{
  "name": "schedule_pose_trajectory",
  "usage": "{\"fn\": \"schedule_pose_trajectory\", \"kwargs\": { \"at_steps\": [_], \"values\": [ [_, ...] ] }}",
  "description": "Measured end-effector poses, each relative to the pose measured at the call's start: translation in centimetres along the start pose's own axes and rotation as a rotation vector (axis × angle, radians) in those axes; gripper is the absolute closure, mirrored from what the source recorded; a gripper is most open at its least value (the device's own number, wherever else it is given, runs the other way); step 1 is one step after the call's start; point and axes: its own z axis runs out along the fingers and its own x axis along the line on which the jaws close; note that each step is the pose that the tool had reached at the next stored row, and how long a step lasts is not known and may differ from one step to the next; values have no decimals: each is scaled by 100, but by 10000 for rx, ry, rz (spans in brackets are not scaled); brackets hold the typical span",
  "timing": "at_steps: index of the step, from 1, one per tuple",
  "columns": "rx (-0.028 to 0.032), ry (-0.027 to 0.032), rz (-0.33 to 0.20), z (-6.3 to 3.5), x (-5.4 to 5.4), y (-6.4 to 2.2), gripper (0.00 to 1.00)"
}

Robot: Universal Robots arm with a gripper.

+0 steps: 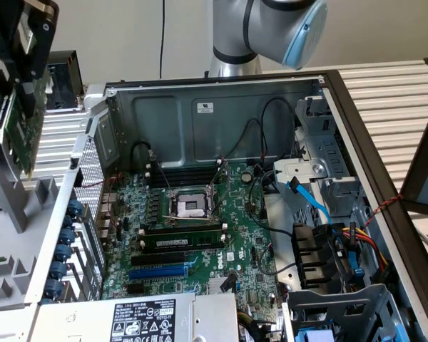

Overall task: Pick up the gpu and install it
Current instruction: 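Pick up the gpu and move the gpu toward the slot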

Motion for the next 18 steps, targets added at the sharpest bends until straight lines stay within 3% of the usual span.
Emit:
{"fn": "schedule_pose_trajectory", "kwargs": {
  "at_steps": [3,8,18],
  "values": [
    [-4,79,15,-11,-123,-6,73],
    [-7,151,28,-32,-340,-18,73],
    [-11,177,32,-74,-794,-42,73]
  ]
}}
